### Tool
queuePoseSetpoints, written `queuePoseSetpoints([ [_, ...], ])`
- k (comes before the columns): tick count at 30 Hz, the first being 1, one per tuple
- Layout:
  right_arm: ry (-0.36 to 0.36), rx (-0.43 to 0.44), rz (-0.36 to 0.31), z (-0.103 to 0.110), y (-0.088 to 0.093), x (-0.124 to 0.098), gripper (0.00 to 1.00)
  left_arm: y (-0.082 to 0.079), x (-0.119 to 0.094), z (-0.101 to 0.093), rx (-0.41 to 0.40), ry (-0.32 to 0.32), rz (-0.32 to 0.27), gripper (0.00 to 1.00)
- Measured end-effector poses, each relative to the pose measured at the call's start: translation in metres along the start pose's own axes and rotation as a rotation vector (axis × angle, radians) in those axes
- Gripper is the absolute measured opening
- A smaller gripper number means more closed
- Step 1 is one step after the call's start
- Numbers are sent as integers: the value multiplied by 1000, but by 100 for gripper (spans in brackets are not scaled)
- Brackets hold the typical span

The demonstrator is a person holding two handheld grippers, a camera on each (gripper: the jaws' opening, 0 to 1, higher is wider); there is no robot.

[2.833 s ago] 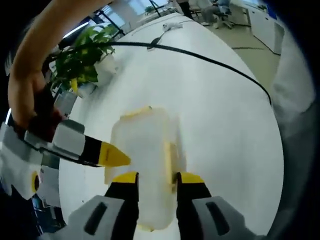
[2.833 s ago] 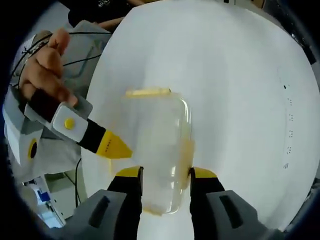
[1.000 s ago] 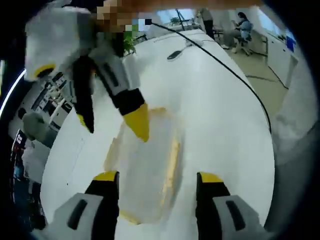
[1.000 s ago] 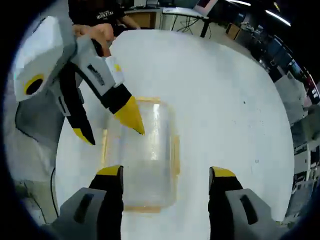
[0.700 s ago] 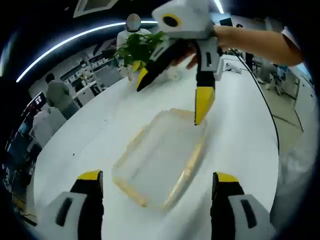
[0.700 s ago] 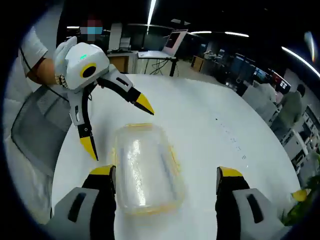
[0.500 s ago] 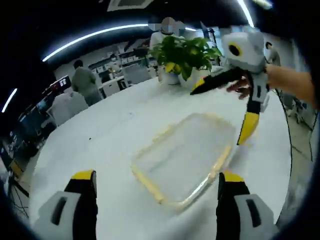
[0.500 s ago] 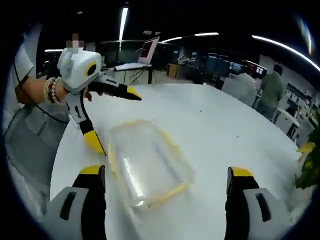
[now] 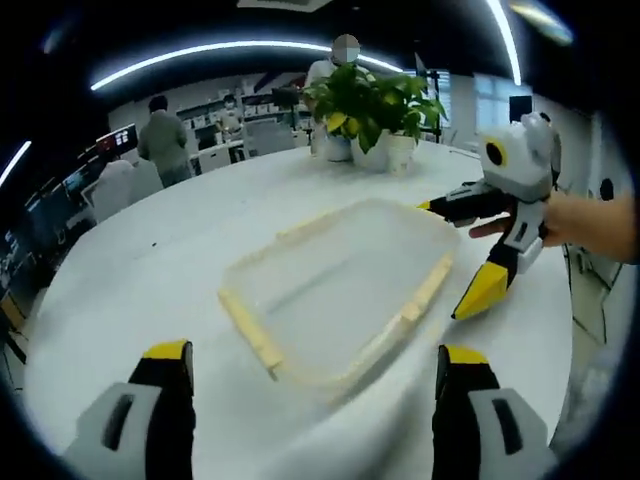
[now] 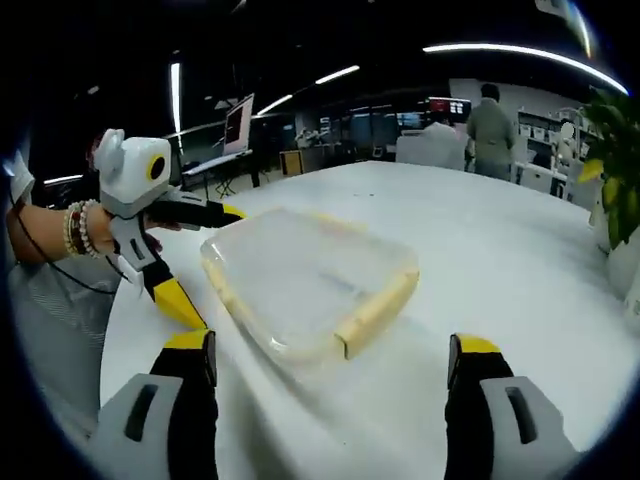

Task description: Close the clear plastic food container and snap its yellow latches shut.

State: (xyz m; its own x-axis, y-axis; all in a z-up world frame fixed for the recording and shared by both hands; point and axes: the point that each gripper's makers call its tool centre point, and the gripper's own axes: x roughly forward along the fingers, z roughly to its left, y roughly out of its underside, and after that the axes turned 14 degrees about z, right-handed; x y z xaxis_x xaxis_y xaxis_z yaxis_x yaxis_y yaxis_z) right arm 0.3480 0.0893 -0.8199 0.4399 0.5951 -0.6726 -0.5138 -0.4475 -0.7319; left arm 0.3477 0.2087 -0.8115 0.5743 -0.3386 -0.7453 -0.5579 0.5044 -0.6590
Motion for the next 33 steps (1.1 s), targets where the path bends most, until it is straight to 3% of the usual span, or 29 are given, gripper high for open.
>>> queuePoseSetpoints([
  [6,17,-29,30,-1,4,-1,87,2,7,-15,1,75,6,97],
  [10,24,-61,28,0,-3,-3,81,0,3,-20,12,96,-10,76],
  [11,26,-73,32,0,-4,-4,79,0,3,-14,-4,63,-7,71],
  [15,25,-90,32,-1,-10,-4,74,2,-1,-6,-8,56,-20,53],
  [19,-25,-123,46,11,-14,-1,57,1,-5,-2,-34,69,-25,44],
  [20,11,-102,63,8,-14,1,55,3,-6,0,-38,56,-22,43],
  [22,39,-165,115,6,-10,2,47,4,-7,6,-56,47,-16,42],
  [25,39,-160,91,9,-13,4,36,9,-10,17,-71,30,-10,39],
  [28,21,-75,38,12,-27,9,31,16,-13,36,-82,-9,0,32],
  [30,27,-93,33,14,-35,17,26,21,-18,48,-92,-49,7,24],
  [33,7,-136,35,25,-46,30,22,24,-23,70,-119,-80,3,22],
])
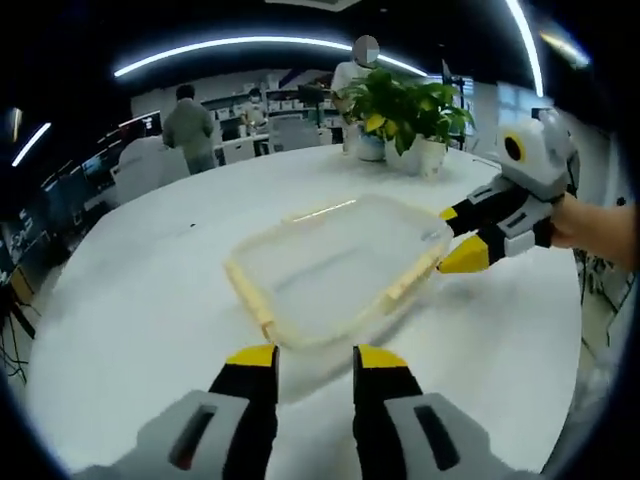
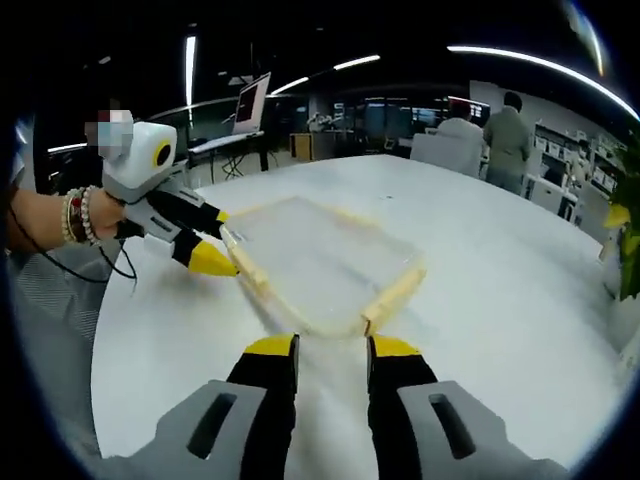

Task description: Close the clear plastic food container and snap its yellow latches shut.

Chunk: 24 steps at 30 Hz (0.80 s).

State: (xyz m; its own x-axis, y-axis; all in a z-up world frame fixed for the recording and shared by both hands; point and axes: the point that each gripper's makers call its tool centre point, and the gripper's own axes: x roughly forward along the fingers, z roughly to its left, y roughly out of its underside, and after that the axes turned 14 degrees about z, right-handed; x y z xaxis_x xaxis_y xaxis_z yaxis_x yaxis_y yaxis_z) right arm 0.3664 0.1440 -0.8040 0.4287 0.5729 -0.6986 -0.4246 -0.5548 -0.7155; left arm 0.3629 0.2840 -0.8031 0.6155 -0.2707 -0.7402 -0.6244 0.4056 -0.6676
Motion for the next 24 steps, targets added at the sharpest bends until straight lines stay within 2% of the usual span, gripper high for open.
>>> queuePoseSetpoints([
  [4,-10,-19,7,3,-14,13,19,-2,-1,19,-10,-40,6,21],
  [7,29,-56,8,1,-26,21,14,-6,2,38,6,-71,25,20],
  [9,19,-58,9,2,-33,26,12,-10,4,52,19,-101,38,20],
  [13,0,-78,2,4,-45,34,8,-18,9,72,0,-119,51,20],
  [17,6,-82,-4,-4,-55,42,5,-27,15,85,-34,-120,39,20],
  [24,15,-85,-1,-17,-69,59,6,-35,27,99,-28,-126,41,20],
])
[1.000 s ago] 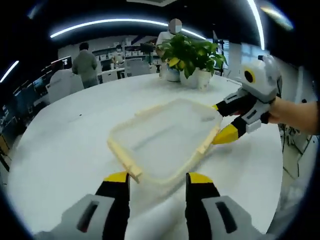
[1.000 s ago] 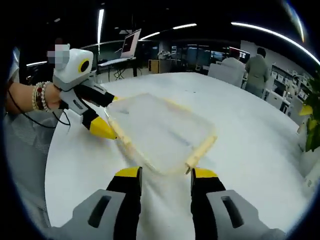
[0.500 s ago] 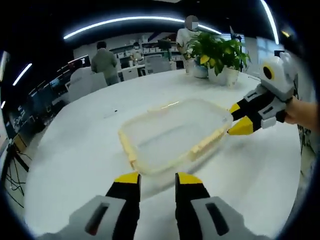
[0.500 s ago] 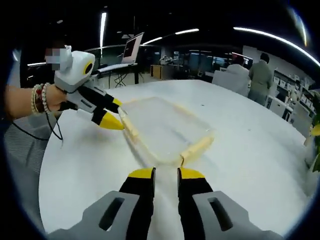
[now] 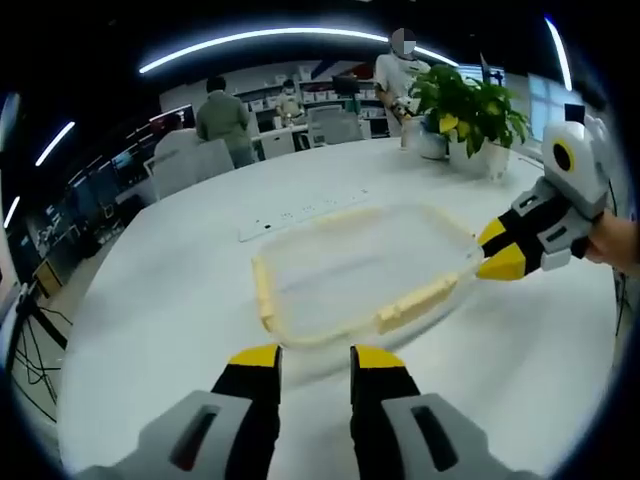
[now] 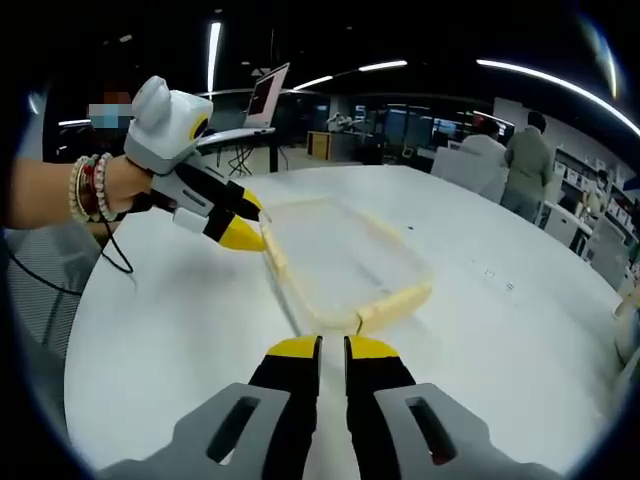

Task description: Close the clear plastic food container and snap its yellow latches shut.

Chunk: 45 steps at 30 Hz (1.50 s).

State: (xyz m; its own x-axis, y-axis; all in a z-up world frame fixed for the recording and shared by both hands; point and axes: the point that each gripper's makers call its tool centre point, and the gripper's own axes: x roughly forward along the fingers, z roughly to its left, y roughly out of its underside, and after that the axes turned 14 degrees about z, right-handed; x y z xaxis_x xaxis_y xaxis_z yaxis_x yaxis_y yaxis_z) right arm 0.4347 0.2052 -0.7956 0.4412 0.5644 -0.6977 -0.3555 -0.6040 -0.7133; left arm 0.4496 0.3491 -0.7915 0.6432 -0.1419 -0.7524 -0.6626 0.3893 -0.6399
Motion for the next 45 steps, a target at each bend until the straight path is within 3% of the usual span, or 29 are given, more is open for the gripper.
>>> queuePoseSetpoints([
  [8,2,-4,6,-7,-8,10,8,-8,9,10,-9,6,-2,22],
  [22,33,-21,40,-12,-8,12,10,-5,10,5,46,8,12,22],
  [33,64,-10,7,-10,-19,-18,20,-14,-12,2,41,1,-25,34],
  [37,77,-17,3,-6,-20,-28,23,-14,-23,-5,57,29,-35,35],
  [43,82,3,-2,8,-18,-41,38,-15,-45,-15,74,54,-86,56],
  [45,85,-2,0,16,-18,-47,47,-9,-50,-27,91,106,-87,63],
])
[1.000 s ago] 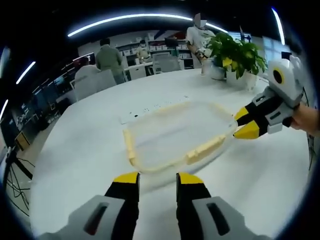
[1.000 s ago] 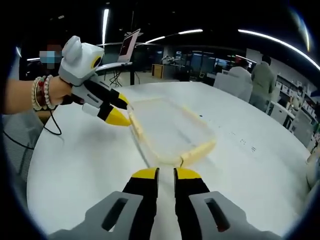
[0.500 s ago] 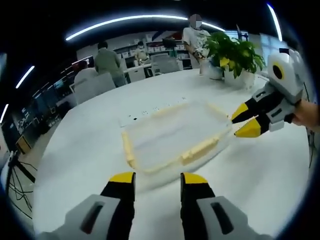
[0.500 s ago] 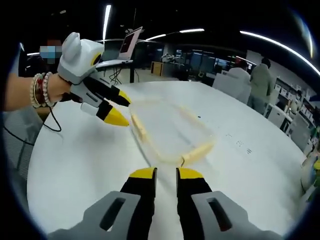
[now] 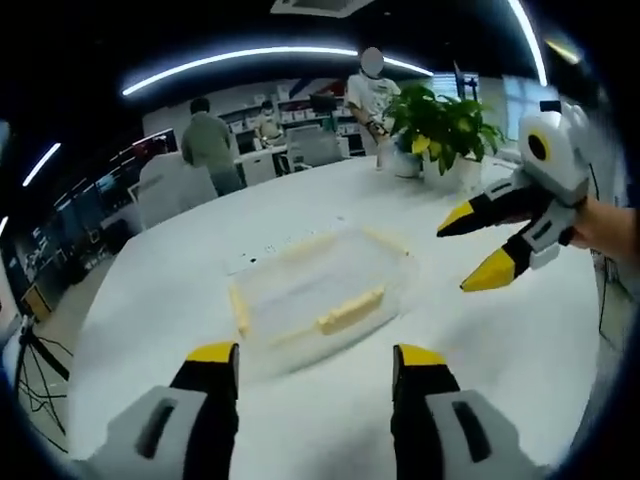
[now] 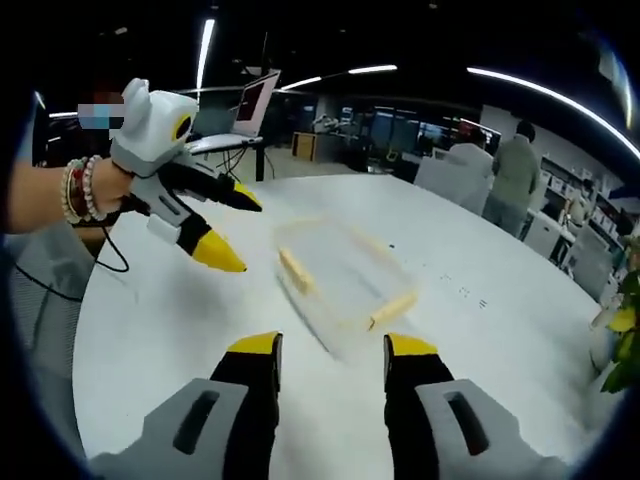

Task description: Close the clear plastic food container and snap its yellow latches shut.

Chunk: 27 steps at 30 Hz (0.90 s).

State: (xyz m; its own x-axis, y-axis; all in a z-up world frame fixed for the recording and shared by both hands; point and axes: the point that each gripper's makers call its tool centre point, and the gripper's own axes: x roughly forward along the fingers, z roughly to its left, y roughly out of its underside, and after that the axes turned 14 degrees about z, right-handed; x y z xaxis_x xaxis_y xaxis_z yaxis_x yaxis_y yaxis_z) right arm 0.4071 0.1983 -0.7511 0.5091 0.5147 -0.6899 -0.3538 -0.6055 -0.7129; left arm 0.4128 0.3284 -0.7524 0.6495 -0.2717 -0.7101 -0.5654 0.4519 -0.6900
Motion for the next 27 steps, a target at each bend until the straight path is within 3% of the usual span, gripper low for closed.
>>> queuePoseSetpoints([
  [4,-71,20,36,25,11,-8,78,17,-13,-21,45,70,43,88],
  [7,-60,8,34,35,15,-16,80,13,-27,-31,116,95,-18,92],
  [9,-43,61,37,37,15,-22,88,8,-39,-35,129,105,-79,99],
  [11,-79,133,-59,46,0,-30,99,6,-51,-34,107,127,-104,99],
  [14,-67,166,-106,49,-10,-42,100,8,-67,-29,53,155,-109,99],
  [17,-46,168,-89,53,-10,-53,99,6,-88,-28,57,206,-154,99],
  [19,-4,161,-60,51,-3,-59,99,19,-98,-26,15,242,-93,99],
  [20,2,161,-61,52,-1,-63,99,21,-102,-23,10,241,-84,99],
  [23,32,198,-74,54,3,-78,99,25,-121,-3,3,194,-132,99],
  [27,80,230,-75,57,11,-95,97,40,-141,13,-2,181,-118,99],
])
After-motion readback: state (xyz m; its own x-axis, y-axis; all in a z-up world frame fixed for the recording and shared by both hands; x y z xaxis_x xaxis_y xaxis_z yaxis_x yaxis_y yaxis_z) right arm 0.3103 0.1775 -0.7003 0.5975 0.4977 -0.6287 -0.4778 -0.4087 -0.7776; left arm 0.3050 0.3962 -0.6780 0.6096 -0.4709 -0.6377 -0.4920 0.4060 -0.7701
